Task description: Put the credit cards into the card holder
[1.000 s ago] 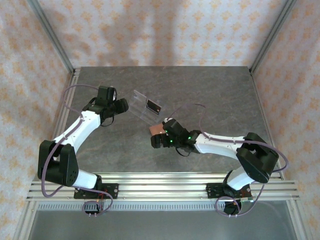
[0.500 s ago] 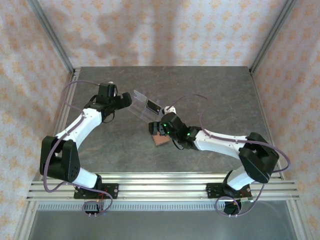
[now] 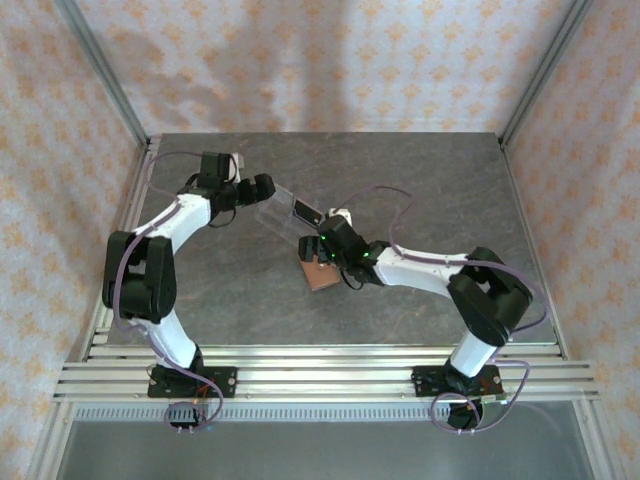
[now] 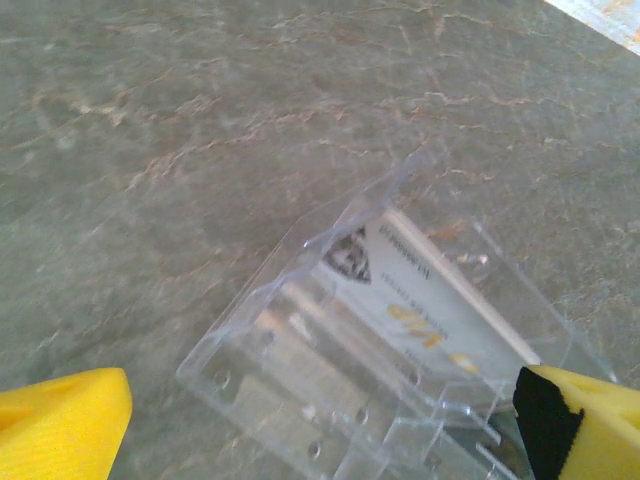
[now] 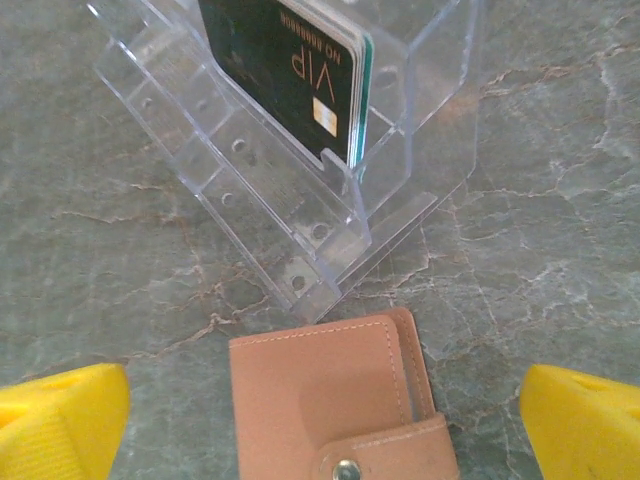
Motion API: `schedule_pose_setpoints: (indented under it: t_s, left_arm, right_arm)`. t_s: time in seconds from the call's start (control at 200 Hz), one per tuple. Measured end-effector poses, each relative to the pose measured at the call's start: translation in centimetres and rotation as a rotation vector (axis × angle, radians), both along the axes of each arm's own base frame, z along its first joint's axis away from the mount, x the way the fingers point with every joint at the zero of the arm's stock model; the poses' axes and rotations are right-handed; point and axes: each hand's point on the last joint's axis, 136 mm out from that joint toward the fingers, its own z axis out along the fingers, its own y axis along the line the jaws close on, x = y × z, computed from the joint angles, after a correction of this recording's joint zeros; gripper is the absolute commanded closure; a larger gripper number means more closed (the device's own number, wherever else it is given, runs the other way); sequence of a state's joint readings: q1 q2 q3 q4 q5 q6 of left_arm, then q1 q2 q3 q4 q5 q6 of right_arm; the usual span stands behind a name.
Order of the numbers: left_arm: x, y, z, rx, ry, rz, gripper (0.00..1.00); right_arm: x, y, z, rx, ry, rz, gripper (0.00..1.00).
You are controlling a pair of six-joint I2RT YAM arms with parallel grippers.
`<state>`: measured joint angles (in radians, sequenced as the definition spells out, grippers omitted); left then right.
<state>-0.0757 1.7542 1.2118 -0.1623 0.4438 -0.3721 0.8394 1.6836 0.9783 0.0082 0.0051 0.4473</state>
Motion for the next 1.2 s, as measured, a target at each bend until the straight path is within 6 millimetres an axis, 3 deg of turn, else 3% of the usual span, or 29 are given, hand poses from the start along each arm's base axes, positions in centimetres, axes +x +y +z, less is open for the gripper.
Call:
schedule_pose_setpoints:
  t_s: [0.23, 0.405, 0.606, 0.776, 1.036, 1.201]
  left_arm:
    - [1.8, -0.7, -1.2, -0.036, -0.022, -0.037, 0.01]
    - [3.4, -2.2, -2.9, -0.127, -0.037, -0.065, 0.01]
    - [3.5, -3.0, -3.8, -0.197, -0.057, -0.067, 0.01]
    - [2.4, -4.2, -4.1, -0.243, -0.088, -0.081, 0.01]
    - [-1.9, -7.4, -4.6, -0.299, -0.078, -0.118, 0.01]
    - [-3.5, -9.3, -4.2, -0.320, -0.061, -0.144, 0.01]
  right_arm:
    - [1.7, -0.5, -2.0, -0.054, -0.003, -0.015, 0.00]
    - [3.9, -1.8, -1.7, -0.087, -0.040, -0.064, 0.00]
    - [5.3, -2.3, -2.4, -0.121, -0.058, -0.093, 0.00]
    - [6.0, -3.4, -2.3, -0.129, -0.062, -0.125, 0.00]
    - [7.5, -8.6, -2.7, -0.161, -0.044, -0.222, 0.01]
    - [7.3, -10.1, -2.6, -0.175, -0.033, -0.213, 0.00]
